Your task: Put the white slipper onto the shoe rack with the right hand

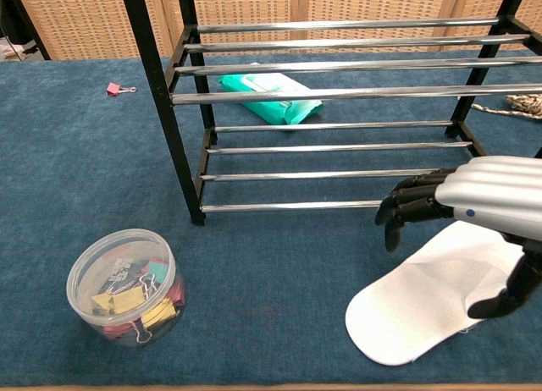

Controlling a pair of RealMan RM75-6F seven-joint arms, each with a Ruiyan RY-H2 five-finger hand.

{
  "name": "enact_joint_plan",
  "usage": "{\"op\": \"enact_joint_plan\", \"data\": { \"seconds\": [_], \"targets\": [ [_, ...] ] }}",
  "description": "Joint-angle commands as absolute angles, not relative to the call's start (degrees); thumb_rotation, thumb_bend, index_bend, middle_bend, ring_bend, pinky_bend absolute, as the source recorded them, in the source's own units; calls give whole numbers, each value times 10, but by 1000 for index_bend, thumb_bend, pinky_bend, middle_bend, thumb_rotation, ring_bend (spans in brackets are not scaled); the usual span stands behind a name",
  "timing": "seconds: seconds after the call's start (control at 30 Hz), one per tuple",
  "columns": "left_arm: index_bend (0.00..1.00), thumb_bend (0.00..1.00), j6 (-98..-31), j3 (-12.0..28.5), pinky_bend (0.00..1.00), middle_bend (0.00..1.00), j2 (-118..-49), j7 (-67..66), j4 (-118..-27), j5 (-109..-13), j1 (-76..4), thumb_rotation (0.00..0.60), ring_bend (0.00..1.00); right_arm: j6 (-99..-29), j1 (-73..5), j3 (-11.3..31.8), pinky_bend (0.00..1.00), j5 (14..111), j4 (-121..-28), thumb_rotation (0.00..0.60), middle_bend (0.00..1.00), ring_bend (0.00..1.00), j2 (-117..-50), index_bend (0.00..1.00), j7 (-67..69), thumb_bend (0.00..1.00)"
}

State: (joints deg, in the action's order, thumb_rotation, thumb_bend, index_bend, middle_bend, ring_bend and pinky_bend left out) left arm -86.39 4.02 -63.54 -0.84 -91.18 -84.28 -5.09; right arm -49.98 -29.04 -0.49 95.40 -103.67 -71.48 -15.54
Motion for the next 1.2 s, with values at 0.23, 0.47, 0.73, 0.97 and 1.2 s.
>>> {"op": "enact_joint_plan", "data": {
  "seconds": [0.23, 0.47, 0.73, 0.97, 1.2],
  "targets": [
    [0, 0, -863, 40, 0, 0, -635, -6, -912, -842, -51, 600, 0, -500, -300, 2, 178, 923, -1024, 600, 202, 150, -746, 318, -201, 19],
    [0, 0, -863, 40, 0, 0, -635, -6, -913, -842, -50, 600, 0, -510, -304, 3, 191, 912, -1000, 600, 208, 165, -775, 329, -244, 24],
    [0, 0, -862, 41, 0, 0, -634, -4, -913, -839, -51, 600, 0, -527, -301, 4, 199, 896, -991, 600, 216, 175, -792, 338, -274, 40],
    [0, 0, -862, 41, 0, 0, -636, -9, -913, -840, -51, 600, 0, -542, -299, 9, 215, 878, -976, 600, 223, 188, -815, 349, -325, 76],
    [0, 0, -862, 41, 0, 0, -635, -6, -913, -839, -50, 600, 0, -559, -293, -8, 218, 884, -955, 600, 223, 189, -820, 350, -370, 92]
  ]
}}
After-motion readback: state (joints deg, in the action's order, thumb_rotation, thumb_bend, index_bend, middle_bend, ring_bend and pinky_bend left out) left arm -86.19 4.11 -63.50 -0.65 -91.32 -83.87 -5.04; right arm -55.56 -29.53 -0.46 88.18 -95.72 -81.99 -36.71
